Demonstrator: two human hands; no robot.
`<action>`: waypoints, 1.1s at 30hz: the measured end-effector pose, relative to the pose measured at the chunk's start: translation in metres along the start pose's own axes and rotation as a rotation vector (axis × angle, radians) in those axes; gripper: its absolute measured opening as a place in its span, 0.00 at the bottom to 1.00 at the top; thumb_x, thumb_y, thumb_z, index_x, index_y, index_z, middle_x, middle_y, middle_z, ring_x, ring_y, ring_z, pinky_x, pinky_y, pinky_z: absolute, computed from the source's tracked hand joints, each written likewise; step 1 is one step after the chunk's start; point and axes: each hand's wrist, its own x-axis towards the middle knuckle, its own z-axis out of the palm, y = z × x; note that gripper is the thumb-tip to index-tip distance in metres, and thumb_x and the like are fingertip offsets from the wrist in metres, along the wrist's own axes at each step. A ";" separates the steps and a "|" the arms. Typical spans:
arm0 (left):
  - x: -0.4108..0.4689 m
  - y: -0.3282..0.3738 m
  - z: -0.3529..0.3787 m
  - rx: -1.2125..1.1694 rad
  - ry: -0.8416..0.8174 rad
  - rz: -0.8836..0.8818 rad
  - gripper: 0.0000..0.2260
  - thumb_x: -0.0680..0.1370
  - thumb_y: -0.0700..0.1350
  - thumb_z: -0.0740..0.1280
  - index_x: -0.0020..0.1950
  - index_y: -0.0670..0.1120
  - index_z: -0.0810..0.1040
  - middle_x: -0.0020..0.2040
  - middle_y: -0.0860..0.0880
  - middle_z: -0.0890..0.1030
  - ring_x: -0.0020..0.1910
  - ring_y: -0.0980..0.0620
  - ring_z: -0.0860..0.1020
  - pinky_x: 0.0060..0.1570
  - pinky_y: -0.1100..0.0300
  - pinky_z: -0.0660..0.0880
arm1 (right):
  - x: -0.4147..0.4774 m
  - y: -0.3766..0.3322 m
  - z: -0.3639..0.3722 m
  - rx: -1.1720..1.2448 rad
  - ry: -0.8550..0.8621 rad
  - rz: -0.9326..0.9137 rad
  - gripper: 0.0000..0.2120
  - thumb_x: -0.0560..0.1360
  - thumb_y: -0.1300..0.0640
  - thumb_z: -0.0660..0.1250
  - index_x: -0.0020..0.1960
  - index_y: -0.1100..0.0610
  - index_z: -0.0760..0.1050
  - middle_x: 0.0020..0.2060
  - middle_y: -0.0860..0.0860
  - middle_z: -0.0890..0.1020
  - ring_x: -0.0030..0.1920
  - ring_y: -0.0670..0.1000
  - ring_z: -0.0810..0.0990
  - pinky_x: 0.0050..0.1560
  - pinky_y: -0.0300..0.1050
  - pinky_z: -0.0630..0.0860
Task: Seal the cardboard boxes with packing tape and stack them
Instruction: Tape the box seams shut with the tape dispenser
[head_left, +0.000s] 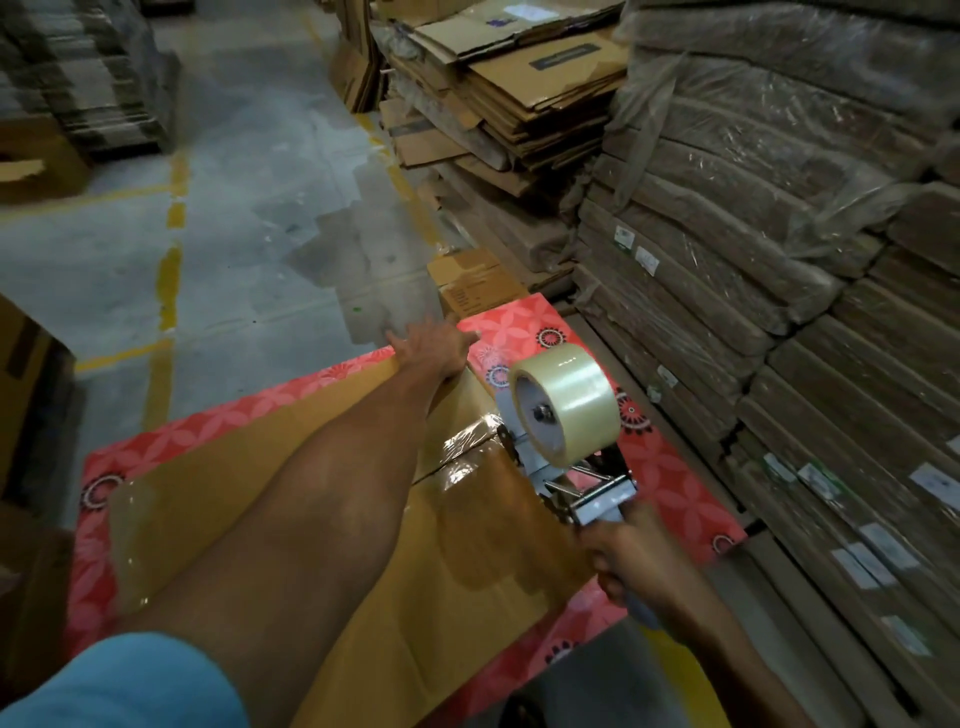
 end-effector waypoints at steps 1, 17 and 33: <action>-0.015 0.004 0.003 -0.026 0.075 0.025 0.27 0.82 0.65 0.52 0.72 0.49 0.70 0.73 0.39 0.69 0.73 0.37 0.66 0.72 0.31 0.53 | -0.001 0.002 0.001 0.000 -0.004 -0.008 0.11 0.71 0.72 0.64 0.35 0.59 0.70 0.24 0.51 0.67 0.23 0.50 0.62 0.26 0.42 0.58; -0.026 -0.017 0.020 0.073 0.117 0.046 0.39 0.80 0.49 0.62 0.83 0.45 0.42 0.83 0.45 0.41 0.82 0.43 0.40 0.77 0.37 0.41 | 0.041 -0.048 0.026 -0.126 -0.013 -0.132 0.01 0.66 0.64 0.66 0.37 0.60 0.77 0.24 0.53 0.71 0.22 0.50 0.66 0.25 0.42 0.61; -0.104 0.008 0.027 0.112 0.061 0.513 0.28 0.82 0.50 0.57 0.82 0.48 0.58 0.83 0.46 0.54 0.82 0.47 0.47 0.77 0.37 0.41 | 0.009 0.009 -0.005 -0.056 0.007 -0.170 0.17 0.67 0.70 0.67 0.23 0.57 0.73 0.23 0.58 0.73 0.24 0.55 0.71 0.27 0.45 0.65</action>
